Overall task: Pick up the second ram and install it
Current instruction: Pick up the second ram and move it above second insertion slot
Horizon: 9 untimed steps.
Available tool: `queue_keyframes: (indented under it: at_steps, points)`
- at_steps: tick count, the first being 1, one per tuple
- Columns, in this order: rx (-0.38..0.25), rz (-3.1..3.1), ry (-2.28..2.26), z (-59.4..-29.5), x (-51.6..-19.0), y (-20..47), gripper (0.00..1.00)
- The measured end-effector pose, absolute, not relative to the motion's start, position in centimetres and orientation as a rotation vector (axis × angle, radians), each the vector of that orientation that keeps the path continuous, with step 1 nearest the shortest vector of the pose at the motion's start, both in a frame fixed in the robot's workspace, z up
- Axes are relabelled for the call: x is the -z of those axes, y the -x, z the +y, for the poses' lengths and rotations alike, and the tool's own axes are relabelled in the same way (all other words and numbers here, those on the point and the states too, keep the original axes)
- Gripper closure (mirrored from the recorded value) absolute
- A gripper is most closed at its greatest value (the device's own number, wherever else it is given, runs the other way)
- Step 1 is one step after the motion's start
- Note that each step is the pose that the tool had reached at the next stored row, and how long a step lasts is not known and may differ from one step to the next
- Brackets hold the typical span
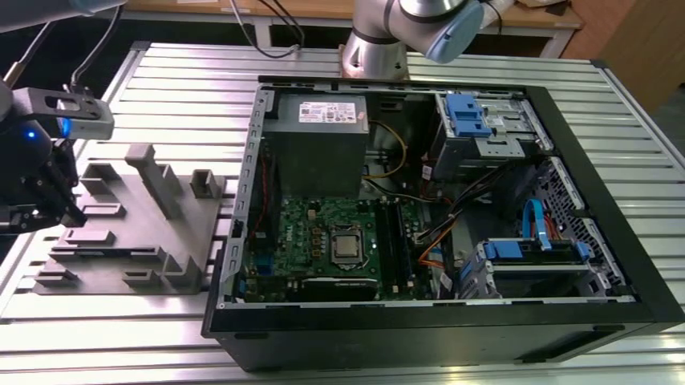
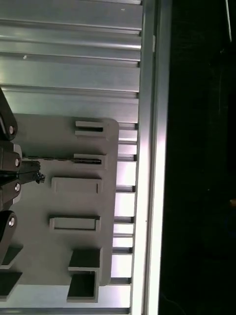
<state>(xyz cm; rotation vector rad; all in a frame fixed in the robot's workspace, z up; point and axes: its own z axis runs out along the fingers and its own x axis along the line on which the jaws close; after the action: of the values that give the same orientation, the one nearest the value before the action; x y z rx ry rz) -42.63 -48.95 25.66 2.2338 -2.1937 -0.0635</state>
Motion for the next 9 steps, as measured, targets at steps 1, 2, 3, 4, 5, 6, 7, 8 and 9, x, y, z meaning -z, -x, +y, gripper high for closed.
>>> queue_keyframes:
  at_steps: [1, 2, 3, 4, 5, 6, 7, 8, 9]
  points:
    - [0.063, -2.205, -2.222, -48.95, -25.62, 42.63, 0.93]
    - [0.063, -2.216, -2.212, -48.95, -25.56, 42.63, 0.93]
    - [0.062, -2.223, -2.203, -48.95, -25.49, 42.63, 0.93]
    - [0.061, -2.229, -2.197, -48.95, -25.42, 42.63, 0.93]
    - [0.059, -2.234, -2.191, -48.95, -25.32, 42.64, 0.93]
    - [0.058, -2.237, -2.187, -48.95, -25.23, 42.63, 0.93]
    - [0.058, -2.239, -2.185, -48.95, -25.12, 42.63, 0.93]
    - [0.057, -2.24, -2.184, -48.96, -25.02, 42.63, 0.93]
    - [0.057, -2.241, -2.183, -48.96, -24.92, 42.63, 0.93]
